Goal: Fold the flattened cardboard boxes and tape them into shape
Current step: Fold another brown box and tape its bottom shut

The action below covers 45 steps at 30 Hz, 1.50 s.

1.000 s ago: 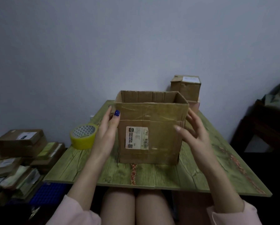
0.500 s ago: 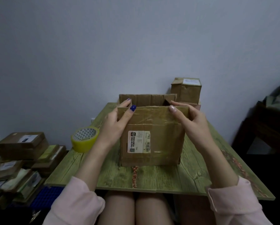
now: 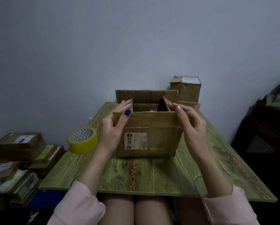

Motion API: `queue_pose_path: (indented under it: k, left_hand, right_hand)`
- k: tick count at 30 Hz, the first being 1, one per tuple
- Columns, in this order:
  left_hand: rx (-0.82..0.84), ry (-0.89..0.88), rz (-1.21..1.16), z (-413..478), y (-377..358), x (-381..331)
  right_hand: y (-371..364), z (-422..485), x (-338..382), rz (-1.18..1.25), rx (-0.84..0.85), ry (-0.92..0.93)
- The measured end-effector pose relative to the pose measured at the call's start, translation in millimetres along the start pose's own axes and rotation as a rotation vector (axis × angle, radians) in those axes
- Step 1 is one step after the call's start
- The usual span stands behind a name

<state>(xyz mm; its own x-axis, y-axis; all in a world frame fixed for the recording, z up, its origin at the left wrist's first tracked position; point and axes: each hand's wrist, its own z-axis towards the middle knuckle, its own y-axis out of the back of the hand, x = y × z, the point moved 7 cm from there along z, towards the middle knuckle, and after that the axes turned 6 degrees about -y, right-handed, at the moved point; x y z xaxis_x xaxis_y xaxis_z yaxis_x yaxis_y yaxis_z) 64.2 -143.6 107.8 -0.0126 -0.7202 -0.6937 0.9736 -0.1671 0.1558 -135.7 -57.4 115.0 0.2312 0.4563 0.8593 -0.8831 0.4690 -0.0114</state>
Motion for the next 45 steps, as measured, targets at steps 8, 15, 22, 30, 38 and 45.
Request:
queue_pose_path:
  k: [8, 15, 22, 30, 38, 45]
  left_hand:
    - [-0.037, 0.156, 0.190, 10.5, 8.0, 14.3]
    - [-0.114, 0.186, 0.223, 22.8, 8.5, 15.0]
    - [-0.178, 0.272, 0.224, 33.4, 8.8, 26.3]
    - [0.021, 0.371, 0.207, 43.5, 1.6, 36.9]
    - [-0.091, 0.237, 0.279, 36.5, 4.4, 22.4]
    - [-0.226, 0.371, 0.106, 20.9, 6.3, 30.9]
  right_hand:
    - [-3.2, 16.8, -10.4, -0.173, -0.017, -0.047]
    - [-1.3, 40.7, -25.6, -0.212, -0.085, -0.097]
    - [-3.1, 47.6, -29.6, -0.241, -0.128, -0.141]
    - [-12.0, 59.3, -29.8, -0.259, 0.118, -0.166]
    - [-11.6, 56.8, -30.1, -0.257, 0.039, -0.105]
    - [-2.4, 46.0, -40.0, -0.084, -0.109, -0.290]
